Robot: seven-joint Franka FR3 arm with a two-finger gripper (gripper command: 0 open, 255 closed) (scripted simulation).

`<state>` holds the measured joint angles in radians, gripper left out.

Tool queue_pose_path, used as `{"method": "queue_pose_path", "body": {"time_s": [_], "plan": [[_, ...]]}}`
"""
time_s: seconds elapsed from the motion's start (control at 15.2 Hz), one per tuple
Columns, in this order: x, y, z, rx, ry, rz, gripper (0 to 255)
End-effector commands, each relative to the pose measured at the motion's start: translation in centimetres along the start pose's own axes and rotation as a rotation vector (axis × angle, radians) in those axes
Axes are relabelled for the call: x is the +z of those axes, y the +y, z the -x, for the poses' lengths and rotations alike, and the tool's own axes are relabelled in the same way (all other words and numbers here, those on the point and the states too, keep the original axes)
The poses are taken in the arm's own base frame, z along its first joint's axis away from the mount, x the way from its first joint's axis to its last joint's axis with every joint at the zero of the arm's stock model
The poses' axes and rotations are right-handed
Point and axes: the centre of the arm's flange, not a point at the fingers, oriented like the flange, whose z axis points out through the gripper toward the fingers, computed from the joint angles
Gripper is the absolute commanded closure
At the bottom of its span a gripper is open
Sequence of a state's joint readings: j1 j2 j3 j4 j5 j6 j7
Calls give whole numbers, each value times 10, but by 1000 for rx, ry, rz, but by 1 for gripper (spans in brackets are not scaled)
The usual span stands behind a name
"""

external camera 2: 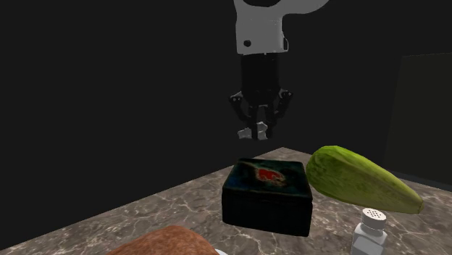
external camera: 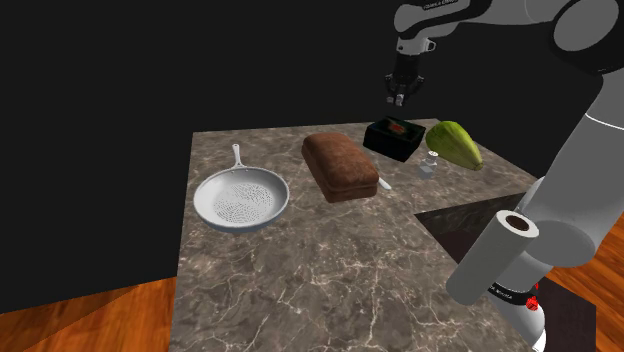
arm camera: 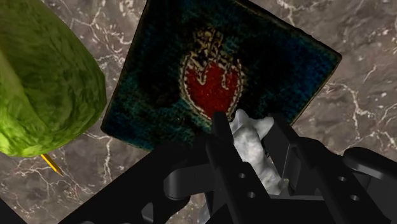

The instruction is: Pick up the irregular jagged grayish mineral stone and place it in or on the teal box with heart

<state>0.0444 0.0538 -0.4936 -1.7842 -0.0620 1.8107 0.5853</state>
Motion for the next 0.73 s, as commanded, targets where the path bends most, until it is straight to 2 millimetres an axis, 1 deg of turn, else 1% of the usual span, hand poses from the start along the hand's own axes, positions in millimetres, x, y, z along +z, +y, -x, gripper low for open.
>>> {"method": "queue_pose_path", "body": {"time_s": [0.0, 0.33, 0.66], "plan": [[10, 0, -1, 0, 1, 0, 255], [36, -2, 0, 0, 1, 0, 255], [36, -2, 0, 0, 1, 0, 255]]}}
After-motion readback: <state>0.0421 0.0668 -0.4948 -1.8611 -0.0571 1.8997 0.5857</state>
